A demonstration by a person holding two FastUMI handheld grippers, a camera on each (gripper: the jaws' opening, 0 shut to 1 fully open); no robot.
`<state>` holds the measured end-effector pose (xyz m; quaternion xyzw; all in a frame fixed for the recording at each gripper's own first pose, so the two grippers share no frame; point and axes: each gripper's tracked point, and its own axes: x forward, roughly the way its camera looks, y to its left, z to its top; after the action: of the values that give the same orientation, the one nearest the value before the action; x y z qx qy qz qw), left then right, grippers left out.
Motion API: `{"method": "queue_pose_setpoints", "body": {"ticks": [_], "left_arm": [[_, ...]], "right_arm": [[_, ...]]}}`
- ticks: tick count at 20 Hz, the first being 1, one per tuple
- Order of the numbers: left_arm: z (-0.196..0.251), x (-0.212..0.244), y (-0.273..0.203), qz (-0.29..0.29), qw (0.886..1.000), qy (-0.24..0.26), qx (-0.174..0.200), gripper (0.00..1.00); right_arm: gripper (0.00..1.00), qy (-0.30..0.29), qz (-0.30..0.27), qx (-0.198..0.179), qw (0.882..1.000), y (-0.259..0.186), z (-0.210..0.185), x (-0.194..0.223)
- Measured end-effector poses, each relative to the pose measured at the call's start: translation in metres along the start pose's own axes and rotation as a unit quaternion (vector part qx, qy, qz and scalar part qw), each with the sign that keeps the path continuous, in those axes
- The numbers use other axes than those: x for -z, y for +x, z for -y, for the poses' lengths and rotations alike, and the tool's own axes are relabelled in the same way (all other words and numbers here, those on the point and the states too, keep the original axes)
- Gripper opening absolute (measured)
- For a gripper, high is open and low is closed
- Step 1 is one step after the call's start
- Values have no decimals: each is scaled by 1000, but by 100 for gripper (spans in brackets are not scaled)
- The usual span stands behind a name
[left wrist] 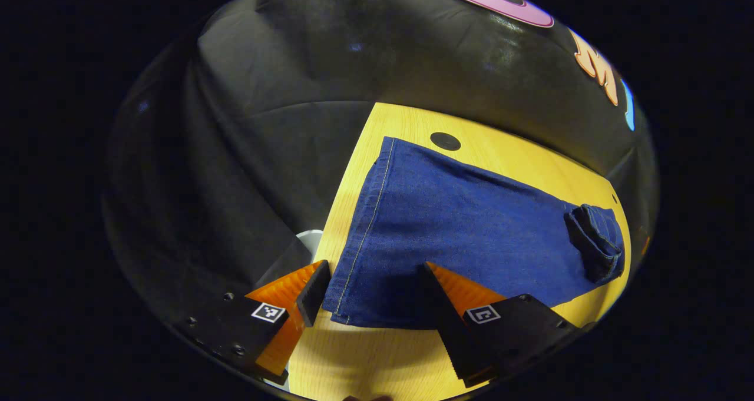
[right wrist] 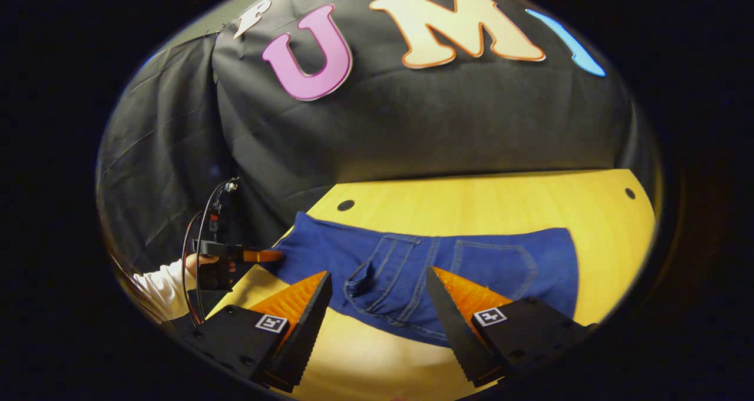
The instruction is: Grasp the waist and the cuffs of the jeans and fold them to make the two legs overlap; first hold the waist and fold one-third of the jeans toward the cuffs, then hold the cuffs and fold the remaining one-third in the same direction to finish folding.
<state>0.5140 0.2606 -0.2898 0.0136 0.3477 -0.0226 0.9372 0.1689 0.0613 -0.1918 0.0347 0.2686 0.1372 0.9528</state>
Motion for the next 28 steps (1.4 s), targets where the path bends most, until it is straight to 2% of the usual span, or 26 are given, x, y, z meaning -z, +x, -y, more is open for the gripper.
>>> {"method": "queue_pose_setpoints", "body": {"ticks": [2, 3, 4, 6, 7, 8, 11, 12, 14, 15, 18, 19, 20, 21, 22, 23, 26, 28], "left_arm": [[0, 6, 1, -5, 1000, 0, -3, 94], [-1, 6, 3, -5, 1000, 2, -6, 95], [-3, 6, 3, -8, 1000, 5, -13, 94], [-5, 5, 4, -1, 1000, 4, -20, 92], [-6, 5, 2, -3, 1000, 4, -22, 84], [-7, 3, 3, 2, 1000, 6, -20, 82], [-7, 1, 3, 7, 1000, 0, -13, 67], [-7, -1, 1, 12, 1000, -4, -8, 60], [-2, -7, 7, 30, 999, -18, 11, 42], [-5, -10, 10, 41, 998, -33, 14, 29], [-3, -15, 7, 67, 994, -80, 40, 10], [-2, -15, 8, 74, 992, -92, 42, 6], [-2, -17, 7, 80, 991, -100, 38, 4], [-2, -19, 6, 80, 991, -102, 31, 1], [-1, -18, 2, 79, 991, -100, 26, 0], [1, -21, -2, 81, 992, -97, 23, 0], [11, -37, -20, 88, 989, -110, 33, 0], [40, -61, -35, 105, 985, -124, 52, 0]], "right_arm": [[98, 7, 15, 25, 1000, -18, 18, -11], [94, 13, 19, 38, 999, -25, 27, -15], [98, 19, 23, 51, 998, -33, 36, -16], [98, 31, 23, 74, 997, -45, 52, -13], [98, 40, 21, 81, 996, -50, 57, -10], [94, 51, 20, 87, 995, -55, 61, -6], [94, 72, 17, 104, 992, -68, 73, 0], [98, 73, 16, 110, 991, -70, 77, 1], [98, 77, 17, 116, 990, -73, 81, 3], [98, 79, 15, 117, 990, -75, 82, 5], [98, 74, 14, 123, 989, -87, 81, 7], [94, 71, 13, 128, 989, -92, 83, 7], [98, 68, 12, 134, 989, -99, 86, 8], [94, 66, 13, 141, 988, -106, 91, 8], [98, 65, 14, 148, 987, -114, 95, 7], [98, 64, 15, 157, 985, -122, 100, 5], [98, 72, 24, 181, 981, -151, 120, 1], [98, 77, 30, 194, 977, -169, 135, -4]]}}
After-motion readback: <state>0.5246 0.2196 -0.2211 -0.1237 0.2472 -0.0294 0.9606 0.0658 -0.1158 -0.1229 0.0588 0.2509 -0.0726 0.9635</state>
